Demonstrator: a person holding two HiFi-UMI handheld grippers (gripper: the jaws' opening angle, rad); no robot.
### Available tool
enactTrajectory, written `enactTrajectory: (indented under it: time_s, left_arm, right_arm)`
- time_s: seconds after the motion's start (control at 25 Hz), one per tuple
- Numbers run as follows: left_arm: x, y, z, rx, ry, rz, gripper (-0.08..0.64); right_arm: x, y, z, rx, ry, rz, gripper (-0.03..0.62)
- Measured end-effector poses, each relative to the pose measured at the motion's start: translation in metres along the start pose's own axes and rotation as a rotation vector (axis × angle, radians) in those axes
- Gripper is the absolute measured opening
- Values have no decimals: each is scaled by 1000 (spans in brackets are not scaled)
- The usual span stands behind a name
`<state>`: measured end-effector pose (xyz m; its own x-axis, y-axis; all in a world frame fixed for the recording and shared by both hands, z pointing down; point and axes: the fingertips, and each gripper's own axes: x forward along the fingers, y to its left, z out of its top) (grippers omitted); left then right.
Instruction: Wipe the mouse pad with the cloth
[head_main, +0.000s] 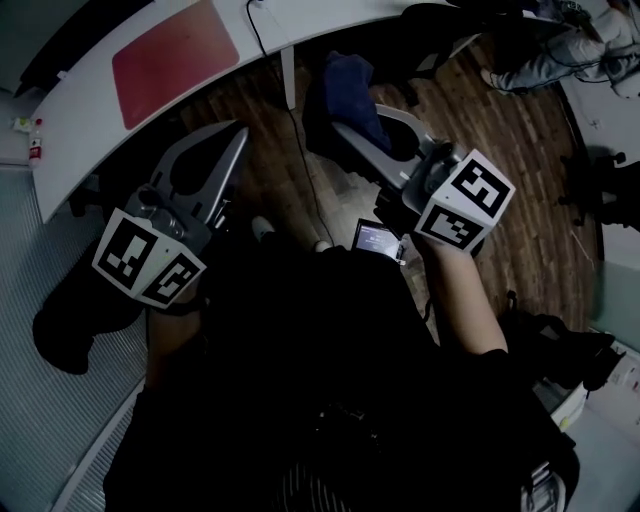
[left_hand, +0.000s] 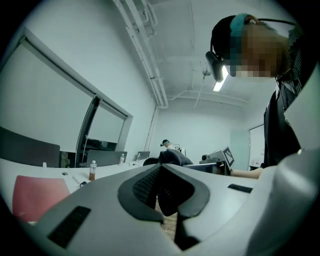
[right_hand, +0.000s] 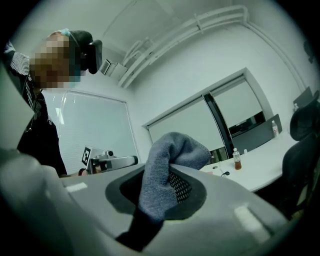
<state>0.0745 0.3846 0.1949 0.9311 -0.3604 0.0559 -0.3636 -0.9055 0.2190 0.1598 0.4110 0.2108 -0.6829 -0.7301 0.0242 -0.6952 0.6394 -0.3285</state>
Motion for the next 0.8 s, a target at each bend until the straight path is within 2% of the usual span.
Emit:
enactTrajectory:
  time_s: [0.24, 0.48, 0.8]
  left_arm:
    - [-12, 14, 10, 10, -15, -67, 8]
    - [-21, 52, 20, 4, -21, -108, 8]
    - [-63, 135, 21, -48, -58, -65, 8]
  right_arm:
    - [16, 11, 23, -39, -47, -72, 67]
    - [55, 7, 29, -47, -8, -111, 67]
    - [144, 14, 22, -71, 63, -87, 67]
